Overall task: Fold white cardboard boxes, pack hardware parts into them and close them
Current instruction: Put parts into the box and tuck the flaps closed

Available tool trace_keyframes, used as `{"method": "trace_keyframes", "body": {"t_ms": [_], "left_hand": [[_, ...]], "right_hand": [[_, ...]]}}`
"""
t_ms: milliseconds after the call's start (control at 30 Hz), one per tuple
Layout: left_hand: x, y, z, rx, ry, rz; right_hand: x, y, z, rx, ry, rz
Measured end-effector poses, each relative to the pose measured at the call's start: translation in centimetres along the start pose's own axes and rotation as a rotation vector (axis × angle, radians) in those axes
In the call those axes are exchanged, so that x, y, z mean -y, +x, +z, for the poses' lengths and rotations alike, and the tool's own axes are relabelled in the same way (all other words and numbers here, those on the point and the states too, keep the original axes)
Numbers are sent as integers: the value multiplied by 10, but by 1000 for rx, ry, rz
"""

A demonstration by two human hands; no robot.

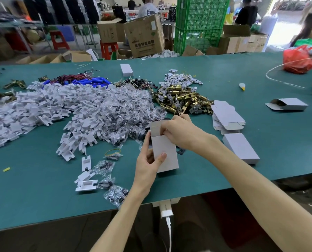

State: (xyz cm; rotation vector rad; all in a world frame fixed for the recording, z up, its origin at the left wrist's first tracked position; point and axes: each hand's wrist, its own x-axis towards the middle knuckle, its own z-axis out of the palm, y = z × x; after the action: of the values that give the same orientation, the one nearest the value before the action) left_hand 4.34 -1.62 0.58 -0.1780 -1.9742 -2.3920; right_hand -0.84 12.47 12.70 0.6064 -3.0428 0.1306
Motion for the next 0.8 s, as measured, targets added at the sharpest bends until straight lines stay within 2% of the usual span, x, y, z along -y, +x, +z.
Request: {"method": "trace_keyframes", "body": {"t_ms": [200, 300, 400, 500, 600, 700, 800], "left_hand": [[0, 0, 0, -6, 15, 24], [1, -2, -1, -22, 29, 42], [1, -1, -1, -33, 36, 45], [2, -1, -2, -39, 25, 53], [1, -1, -1, -30, 27, 59], [1, -2, -2, -13, 9, 63], [1, -1, -3, -10, -16, 59]], "right_hand": [[0, -2, -2, 45, -44, 6], [0, -4, -5, 80, 11, 3], [-4, -8, -2, -12, 111, -10], [-13, -16, 12, -242, 351, -37], [-19, -26, 30, -448, 613, 50], [-23, -32, 49, -390, 844, 169], [-21, -39, 66, -308, 1069, 168]]}}
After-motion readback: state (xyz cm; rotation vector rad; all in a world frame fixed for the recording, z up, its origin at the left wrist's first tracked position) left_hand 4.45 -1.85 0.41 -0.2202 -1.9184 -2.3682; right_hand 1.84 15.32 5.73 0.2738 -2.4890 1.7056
